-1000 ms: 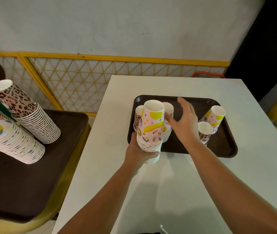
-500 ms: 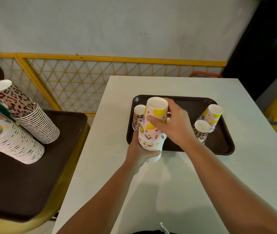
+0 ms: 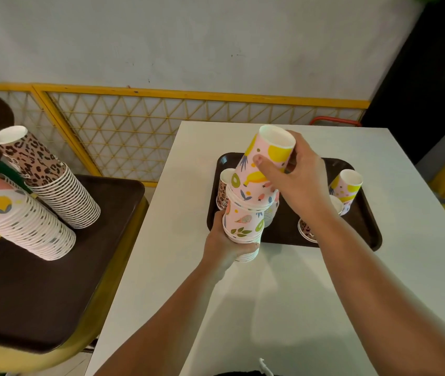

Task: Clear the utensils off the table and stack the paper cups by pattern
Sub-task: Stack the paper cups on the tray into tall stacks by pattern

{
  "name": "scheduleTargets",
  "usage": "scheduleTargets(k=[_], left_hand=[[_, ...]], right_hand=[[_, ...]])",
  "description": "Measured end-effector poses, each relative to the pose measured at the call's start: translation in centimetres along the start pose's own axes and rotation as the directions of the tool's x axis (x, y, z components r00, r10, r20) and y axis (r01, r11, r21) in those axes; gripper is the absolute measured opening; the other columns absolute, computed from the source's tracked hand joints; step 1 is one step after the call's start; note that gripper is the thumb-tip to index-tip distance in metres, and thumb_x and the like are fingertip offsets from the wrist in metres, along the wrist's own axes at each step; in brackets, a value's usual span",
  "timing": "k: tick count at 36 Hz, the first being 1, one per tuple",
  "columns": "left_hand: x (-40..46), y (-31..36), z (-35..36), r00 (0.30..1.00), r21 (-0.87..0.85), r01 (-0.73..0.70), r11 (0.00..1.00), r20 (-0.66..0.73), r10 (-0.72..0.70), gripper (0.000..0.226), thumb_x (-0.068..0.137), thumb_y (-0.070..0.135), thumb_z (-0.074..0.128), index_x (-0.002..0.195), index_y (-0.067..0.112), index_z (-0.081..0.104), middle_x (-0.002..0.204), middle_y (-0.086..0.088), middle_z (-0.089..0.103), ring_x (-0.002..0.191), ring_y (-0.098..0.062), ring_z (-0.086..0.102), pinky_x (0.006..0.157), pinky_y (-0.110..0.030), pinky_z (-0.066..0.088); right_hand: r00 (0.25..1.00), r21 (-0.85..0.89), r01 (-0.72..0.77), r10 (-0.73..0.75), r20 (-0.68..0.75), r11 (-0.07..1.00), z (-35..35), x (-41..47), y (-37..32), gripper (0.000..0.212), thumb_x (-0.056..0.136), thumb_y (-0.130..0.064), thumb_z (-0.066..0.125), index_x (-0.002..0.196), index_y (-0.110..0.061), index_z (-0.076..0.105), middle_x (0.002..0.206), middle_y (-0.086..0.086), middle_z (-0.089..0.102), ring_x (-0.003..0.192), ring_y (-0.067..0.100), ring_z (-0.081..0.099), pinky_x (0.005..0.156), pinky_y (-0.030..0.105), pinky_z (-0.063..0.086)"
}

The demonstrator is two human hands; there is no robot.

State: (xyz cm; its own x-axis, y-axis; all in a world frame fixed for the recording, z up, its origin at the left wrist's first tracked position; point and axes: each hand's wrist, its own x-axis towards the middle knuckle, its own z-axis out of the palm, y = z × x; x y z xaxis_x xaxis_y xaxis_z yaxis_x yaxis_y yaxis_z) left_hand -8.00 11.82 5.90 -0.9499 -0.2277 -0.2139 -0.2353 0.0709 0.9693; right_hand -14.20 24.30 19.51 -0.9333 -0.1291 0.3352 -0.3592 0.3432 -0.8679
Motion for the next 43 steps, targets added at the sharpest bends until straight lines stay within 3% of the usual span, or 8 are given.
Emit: scheduleTargets(k=[4,7,10,15,20,29,36,43], left_hand=[[0.0,-0.3,-0.3,1.0,-0.009,0.008,1.0,-0.021,-0.008,0.076,0.04,0.02,0.085,0.106,0.036,0.048,0.106,0.012,0.064,0.105,-0.014,0.061,0.088,-0.034,0.053],[0.0,-0.6,-0.5,0.999,-0.01,0.013,1.0,-0.039,-0.013,0.076,0.038,0.024,0.085,0.104,0.036,0.049,0.105,0.013,0.065,0.103,-0.013,0.062,0.09,-0.038,0.053],[0.0,-0.6,-0.6,0.999,-0.005,0.008,1.0,-0.051,-0.008,0.075,0.041,0.023,0.086,0.105,0.034,0.048,0.107,0.012,0.065,0.105,-0.015,0.061,0.091,-0.039,0.053],[0.2,-0.5,-0.6,0.999,-0.014,0.0,1.0,-0.052,-0.001,0.073,0.041,0.021,0.085,0.103,0.033,0.048,0.107,0.009,0.065,0.105,-0.018,0.061,0.089,-0.038,0.054],[0.3,-0.1,-0.7,0.999,-0.024,-0.001,1.0,-0.047,0.0,0.076,0.037,0.026,0.086,0.102,0.035,0.048,0.105,0.012,0.065,0.103,-0.016,0.061,0.086,-0.034,0.053],[0.3,0.1,-0.8,1.0,-0.019,0.012,1.0,-0.027,-0.013,0.078,0.036,0.028,0.086,0.103,0.037,0.047,0.108,0.011,0.064,0.107,-0.017,0.06,0.089,-0.038,0.054],[0.2,0.6,-0.4,1.0,-0.02,-0.005,1.0,-0.008,0.005,0.079,0.037,0.027,0.087,0.104,0.038,0.047,0.11,0.011,0.064,0.108,-0.015,0.06,0.088,-0.035,0.053],[0.1,1.3,0.3,0.999,-0.038,-0.04,0.998,-0.007,0.04,0.08,0.033,0.036,0.084,0.105,0.04,0.049,0.107,0.013,0.065,0.105,-0.012,0.061,0.09,-0.037,0.053]], right_hand=[[0.986,0.15,-0.005,0.03,-0.164,0.989,-1.0,1.4,-0.8,0.036,0.079,-0.03,0.071,0.111,-0.018,0.058,0.094,-0.01,0.066,0.086,-0.001,0.064,0.07,0.012,0.05],[0.957,0.239,0.014,0.056,-0.284,0.971,-2.0,2.9,-0.8,0.051,0.072,-0.044,0.068,0.111,-0.013,0.058,0.093,-0.007,0.067,0.088,0.007,0.065,0.072,0.02,0.052],[0.946,0.165,0.026,0.029,-0.323,0.986,-2.2,3.7,0.1,0.054,0.072,-0.042,0.068,0.115,-0.013,0.055,0.096,-0.01,0.064,0.089,0.003,0.062,0.075,0.022,0.052],[0.976,-0.085,-0.006,-0.013,-0.218,0.996,-0.3,3.2,3.1,0.054,0.076,-0.032,0.073,0.123,-0.015,0.051,0.113,-0.002,0.062,0.101,0.01,0.059,0.084,0.028,0.052],[0.992,-0.213,0.003,-0.029,-0.119,0.977,1.1,2.2,5.2,0.059,0.076,-0.026,0.075,0.126,-0.011,0.049,0.119,0.005,0.061,0.103,0.011,0.056,0.075,0.007,0.038],[0.987,-0.299,-0.147,0.158,0.013,0.943,1.8,0.9,8.6,0.064,0.076,-0.031,0.075,0.13,-0.013,0.044,0.125,0.008,0.056,0.113,0.023,0.055,0.083,0.027,0.044],[0.992,-0.197,0.072,-0.09,-0.085,0.978,0.8,0.0,4.5,0.052,0.087,-0.036,0.061,0.132,-0.016,0.045,0.129,-0.001,0.053,0.115,0.003,0.047,0.089,0.008,0.034],[0.977,-0.186,0.034,0.007,0.215,0.982,1.5,-1.4,2.0,0.067,0.072,-0.041,0.074,0.13,-0.022,0.046,0.115,-0.01,0.053,0.104,0.004,0.05,0.079,0.009,0.038]])
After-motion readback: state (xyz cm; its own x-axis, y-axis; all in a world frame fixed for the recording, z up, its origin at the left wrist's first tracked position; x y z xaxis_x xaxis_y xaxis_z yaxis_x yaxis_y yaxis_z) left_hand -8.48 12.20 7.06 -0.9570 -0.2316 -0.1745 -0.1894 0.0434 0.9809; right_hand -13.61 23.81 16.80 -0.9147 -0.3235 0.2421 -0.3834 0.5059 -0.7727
